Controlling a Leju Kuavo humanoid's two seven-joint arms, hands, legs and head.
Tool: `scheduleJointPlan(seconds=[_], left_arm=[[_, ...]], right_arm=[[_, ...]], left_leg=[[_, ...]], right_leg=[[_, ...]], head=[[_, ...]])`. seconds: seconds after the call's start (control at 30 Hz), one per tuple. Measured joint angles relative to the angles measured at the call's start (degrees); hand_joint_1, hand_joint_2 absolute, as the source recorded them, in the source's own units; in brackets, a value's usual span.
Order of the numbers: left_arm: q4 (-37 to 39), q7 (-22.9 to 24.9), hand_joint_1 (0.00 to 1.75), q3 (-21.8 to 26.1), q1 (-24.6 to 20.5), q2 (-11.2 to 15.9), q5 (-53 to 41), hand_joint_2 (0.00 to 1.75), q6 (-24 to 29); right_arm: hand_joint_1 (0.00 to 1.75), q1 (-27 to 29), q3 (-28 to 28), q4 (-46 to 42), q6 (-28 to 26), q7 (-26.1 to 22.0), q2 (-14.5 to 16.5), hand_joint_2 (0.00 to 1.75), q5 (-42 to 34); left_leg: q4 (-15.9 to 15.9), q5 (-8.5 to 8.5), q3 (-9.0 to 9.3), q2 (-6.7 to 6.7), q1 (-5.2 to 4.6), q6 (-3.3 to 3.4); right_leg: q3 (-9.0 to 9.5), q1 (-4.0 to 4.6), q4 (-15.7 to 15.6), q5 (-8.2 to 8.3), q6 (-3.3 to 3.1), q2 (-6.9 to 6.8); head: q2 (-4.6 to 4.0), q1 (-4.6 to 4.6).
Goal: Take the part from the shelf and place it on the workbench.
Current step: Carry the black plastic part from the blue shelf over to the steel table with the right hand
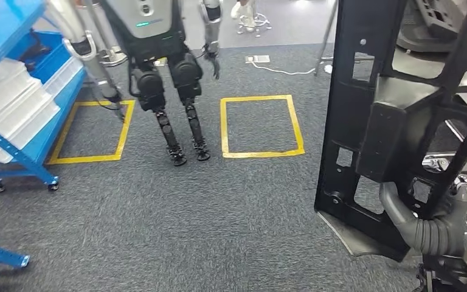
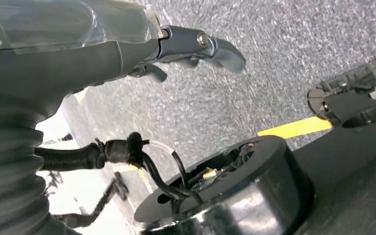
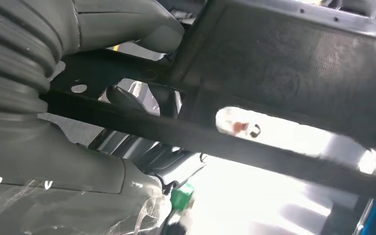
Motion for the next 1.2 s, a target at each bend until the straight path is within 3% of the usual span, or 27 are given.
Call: scheduleJointPlan(seconds=[0.03,0.07,0.13,0.17,0.2,0.23,0.27,0.3,0.37,0.43,0.5,0.57,0.63,0.67,0.7,0.73,0.77,0.8,0.87,0.93,1.0,1.07,1.13,1.2], left_arm=[[-0.02,-0.03,0.00,0.01,0.05,0.05,-0.05,1.75,0.02],[-0.03,-0.07,0.00,0.03,0.03,0.07,-0.07,1.75,-0.06],[-0.05,-0.13,0.00,0.07,-0.10,0.14,-0.07,1.75,-1.31],[-0.07,-0.15,0.00,0.09,-0.23,0.21,-0.08,1.75,-2.27],[-0.09,-0.12,0.00,0.11,-0.36,0.29,-0.09,1.75,-3.17],[-0.10,-0.07,0.00,0.11,-0.45,0.36,-0.10,1.75,-3.69],[-0.11,0.02,0.00,0.12,-0.48,0.40,-0.14,1.75,-3.87],[-0.12,0.10,0.00,0.13,-0.45,0.42,-0.19,1.75,-3.86],[-0.13,0.20,0.00,0.13,-0.24,0.43,-0.33,1.75,-3.78],[-0.13,0.29,0.00,0.13,-0.12,0.43,-0.50,1.75,-3.73],[-0.13,0.40,0.00,0.13,-0.21,0.43,-0.65,1.75,-3.72],[-0.13,0.51,0.00,0.13,-0.17,0.42,-0.70,1.75,-3.72],[-0.13,0.62,0.00,0.13,0.00,0.42,-0.73,1.75,-3.72],[-0.13,0.66,0.00,0.13,0.06,0.43,-0.75,1.75,-3.72],[-0.13,0.68,0.00,0.13,0.10,0.43,-0.77,1.75,-3.72],[-0.13,0.68,0.00,0.13,0.10,0.43,-0.77,1.75,-3.72],[-0.13,0.69,0.00,0.13,0.09,0.43,-0.77,1.75,-3.72],[-0.13,0.68,0.00,0.13,0.07,0.43,-0.74,1.75,-3.67],[-0.19,0.66,0.00,0.13,0.09,0.51,-0.66,1.75,-3.41],[-0.26,0.63,0.00,0.13,0.18,0.61,-0.60,1.75,-3.10],[-0.27,0.62,0.00,0.13,0.18,0.62,-0.60,1.75,-2.88],[-0.28,0.61,0.00,0.13,0.11,0.63,-0.57,1.75,-2.75],[-0.28,0.53,0.00,0.15,0.05,0.63,-0.42,1.75,-2.97],[-0.28,0.44,0.00,0.20,-0.09,0.70,-0.30,1.75,-4.20]], right_arm=[[1.75,0.01,-0.01,-0.01,-0.09,-0.13,-0.01,1.75,-0.09],[1.75,0.00,-0.01,-0.02,-0.15,-0.20,-0.02,1.75,-0.12],[1.75,0.08,-0.01,-0.02,-0.29,-0.48,0.02,1.75,-0.16],[1.75,0.19,0.00,-0.01,-0.34,-0.64,0.03,1.75,-0.19],[1.75,0.33,0.01,-0.01,-0.40,-0.79,0.05,1.75,-0.21],[1.75,0.48,0.01,-0.01,-0.44,-0.88,0.06,1.75,-0.25],[1.75,0.57,0.01,-0.01,-0.49,-0.97,0.07,1.75,-0.27],[1.75,0.63,0.01,-0.01,-0.53,-1.03,0.08,1.75,-0.30],[1.75,0.72,-0.01,-0.01,-0.65,-1.20,0.08,1.75,-0.38],[1.75,1.10,-0.03,0.01,-0.76,-1.41,0.10,1.75,-0.56],[1.75,1.71,-0.10,0.01,-0.85,-1.59,0.09,1.75,-0.71],[1.75,2.10,-0.16,0.01,-0.87,-1.71,0.04,1.75,-0.74],[1.75,2.37,-0.24,0.01,-0.87,-1.82,0.04,1.75,-0.77],[1.75,2.52,-0.29,0.01,-0.87,-1.86,0.05,1.75,-0.78],[1.75,2.70,-0.33,0.01,-0.86,-1.87,0.08,1.75,-0.79],[1.75,2.85,-0.37,0.01,-0.86,-1.87,0.09,1.75,-0.80],[1.75,2.92,-0.41,0.01,-0.85,-1.87,0.10,1.75,-0.80],[1.75,2.95,-0.46,0.01,-0.85,-1.87,0.10,1.75,-0.80],[1.75,2.93,-0.55,-0.01,-0.85,-1.90,0.10,1.75,-0.79],[1.75,2.98,-0.62,-0.05,-0.85,-1.94,0.16,1.75,-0.79],[1.75,3.14,-0.75,-0.12,-0.86,-1.98,0.19,1.75,-0.79],[1.75,3.21,-0.88,-0.22,-0.87,-2.02,0.18,1.75,-0.78],[1.75,3.20,-0.92,-0.28,-0.86,-2.03,0.19,1.75,-0.79],[1.75,3.24,-0.92,-0.30,-0.85,-2.03,0.19,1.75,-0.80]], left_leg=[[1.45,-1.08,-0.61,-0.31,0.10,-0.41],[4.28,-2.83,-1.88,-1.50,0.24,-0.70],[14.04,-7.53,-6.12,-4.06,0.37,-1.21],[18.90,-9.23,-8.19,-4.56,0.38,-1.33],[21.92,-9.91,-9.45,-4.83,0.36,-1.38],[22.20,-9.32,-9.48,-5.01,0.36,-1.34],[19.79,-7.61,-8.32,-5.33,0.39,-1.22],[15.25,-5.18,-6.25,-6.11,0.46,-1.04],[5.73,-0.78,-2.24,-9.12,0.68,-0.71],[1.13,0.59,-0.47,-10.55,0.70,-0.48],[-0.27,0.62,-0.06,-9.18,0.78,-0.06],[-1.44,1.08,0.18,-7.78,0.99,0.59],[-2.00,1.38,0.34,-6.44,1.00,1.00],[-2.02,1.39,0.32,-5.78,0.99,1.07],[-2.02,1.37,0.33,-5.11,1.01,1.07],[-2.01,1.31,0.36,-4.44,1.06,1.04],[-1.99,1.23,0.42,-3.80,1.15,0.96],[-1.97,1.10,0.56,-3.17,1.27,0.80],[-1.64,0.56,0.90,-2.15,1.12,0.20],[-1.13,0.12,1.10,-1.14,0.79,-0.43],[-0.93,-0.07,1.10,0.08,0.86,-0.90],[1.72,-2.07,-0.12,-1.02,1.16,-1.31],[10.37,-6.55,-3.96,-3.62,1.31,-1.62],[19.86,-9.95,-8.23,-4.71,1.21,-1.70]], right_leg=[[0.05,-0.07,-0.66,0.55,-0.76,1.23],[0.04,-0.13,-0.95,0.86,-1.21,1.96],[-0.05,-0.13,-1.25,1.19,-1.71,3.39],[-0.08,-0.11,-1.28,1.26,-1.80,4.14],[-0.05,-0.11,-1.28,1.27,-1.81,4.96],[0.05,-0.12,-1.27,1.27,-1.81,5.80],[0.18,-0.15,-1.27,1.27,-1.80,6.67],[0.31,-0.22,-1.27,1.29,-1.76,7.52],[0.19,-0.30,-1.18,1.38,-1.47,9.01],[-0.51,-0.25,-1.07,1.61,-0.87,10.35],[-1.30,-0.21,-1.02,1.89,-0.20,11.02],[-3.08,-0.05,2.17,-0.12,0.31,8.92],[-7.22,0.11,11.35,-4.86,0.73,6.42],[-9.58,0.08,16.50,-6.94,0.95,6.07],[-11.24,0.01,20.04,-8.00,1.10,5.96],[-11.67,-0.06,20.96,-7.80,1.21,5.85],[-10.75,-0.12,19.10,-6.49,1.30,5.58],[-8.54,-0.16,14.78,-4.39,1.42,4.84],[-3.04,-0.29,4.61,-0.56,1.71,1.28],[-0.42,-0.27,-0.28,0.85,1.23,-0.49],[-0.46,-0.14,-0.84,1.18,0.07,1.16],[-0.33,-0.16,-1.50,1.67,-0.92,2.51],[-0.10,-0.15,-2.09,2.10,-1.59,3.69],[-0.05,-0.08,-2.22,2.24,-1.80,5.04]], head=[[0.00,-0.04],[0.00,-0.05],[0.00,-0.05],[0.00,-0.05],[0.00,-0.05],[0.00,-0.05],[0.00,-0.05],[0.00,-0.05],[0.00,-0.05],[0.00,-0.05],[0.00,-0.03],[0.00,0.01],[0.00,0.04],[0.00,0.03],[0.00,0.04],[0.00,0.03],[0.00,0.03],[0.00,0.04],[0.00,0.04],[0.00,-0.04],[0.00,-0.10],[0.00,-0.10],[0.00,-0.11],[0.00,-0.10]])
